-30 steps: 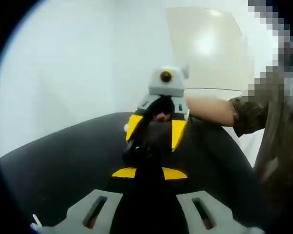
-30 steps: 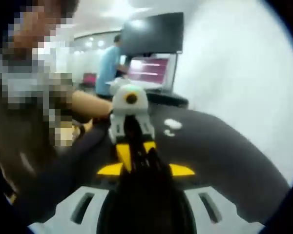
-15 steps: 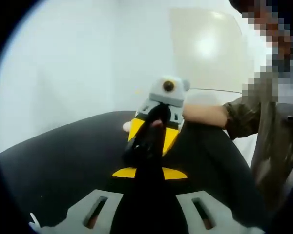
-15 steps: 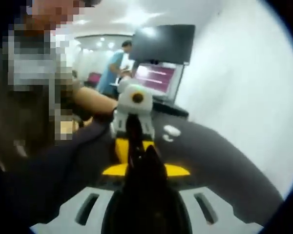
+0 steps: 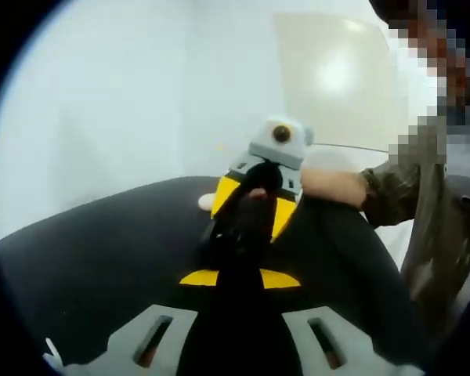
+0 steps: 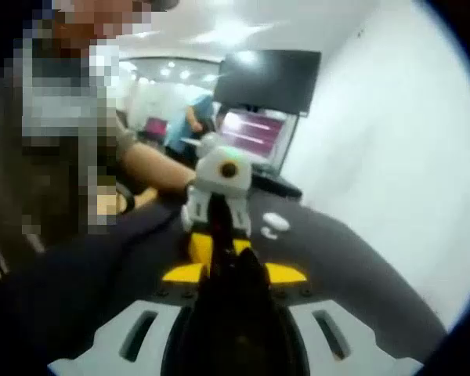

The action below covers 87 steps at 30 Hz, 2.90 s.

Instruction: Pick up three earphones and place each one into its charging case using tactile feedback, ensure that each earphone is properly inserted and securely positioned inside the case.

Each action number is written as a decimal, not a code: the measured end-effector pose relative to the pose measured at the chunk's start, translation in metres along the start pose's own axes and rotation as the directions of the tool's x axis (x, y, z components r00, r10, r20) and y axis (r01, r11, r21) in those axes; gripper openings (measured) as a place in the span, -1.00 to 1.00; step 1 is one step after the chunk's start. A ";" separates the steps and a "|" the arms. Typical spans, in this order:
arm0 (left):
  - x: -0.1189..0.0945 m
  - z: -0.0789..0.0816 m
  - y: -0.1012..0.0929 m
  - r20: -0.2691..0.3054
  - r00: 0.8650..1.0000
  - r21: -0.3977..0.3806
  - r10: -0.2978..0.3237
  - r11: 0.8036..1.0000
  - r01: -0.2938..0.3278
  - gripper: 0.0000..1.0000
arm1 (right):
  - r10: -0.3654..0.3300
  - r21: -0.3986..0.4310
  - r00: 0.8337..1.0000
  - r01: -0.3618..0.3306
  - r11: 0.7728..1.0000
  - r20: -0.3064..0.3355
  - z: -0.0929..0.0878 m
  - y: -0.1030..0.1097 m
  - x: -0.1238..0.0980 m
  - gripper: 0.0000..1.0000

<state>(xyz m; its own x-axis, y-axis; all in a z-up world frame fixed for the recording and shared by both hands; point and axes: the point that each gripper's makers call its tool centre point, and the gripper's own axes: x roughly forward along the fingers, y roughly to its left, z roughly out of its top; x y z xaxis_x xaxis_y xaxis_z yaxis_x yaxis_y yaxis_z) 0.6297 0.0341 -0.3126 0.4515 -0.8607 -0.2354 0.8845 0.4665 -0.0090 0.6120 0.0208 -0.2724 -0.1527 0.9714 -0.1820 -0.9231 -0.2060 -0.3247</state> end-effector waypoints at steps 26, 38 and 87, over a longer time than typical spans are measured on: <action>0.003 0.000 -0.001 -0.005 1.000 0.030 0.007 1.000 -0.007 -0.72 | -0.020 0.233 0.992 -0.009 0.973 0.121 0.002 -0.014 0.002 -0.49; 0.001 0.000 -0.002 0.003 1.000 0.013 -0.002 1.000 0.002 -0.72 | -0.001 0.192 0.998 -0.010 0.981 0.059 -0.005 -0.007 0.003 -0.48; -0.010 0.013 0.029 0.094 0.985 -0.026 0.144 0.990 -0.142 -0.41 | -0.586 0.471 0.783 0.444 0.762 0.210 0.037 -0.118 -0.081 -0.27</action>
<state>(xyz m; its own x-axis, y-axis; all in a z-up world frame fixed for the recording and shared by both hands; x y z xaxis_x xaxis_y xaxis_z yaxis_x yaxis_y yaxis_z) 0.6525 0.0533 -0.2976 0.5829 -0.8002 -0.1415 0.8082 0.5889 -0.0007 0.7207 -0.0296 -0.1849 0.3475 0.9058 0.2425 -0.9375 0.3306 0.1087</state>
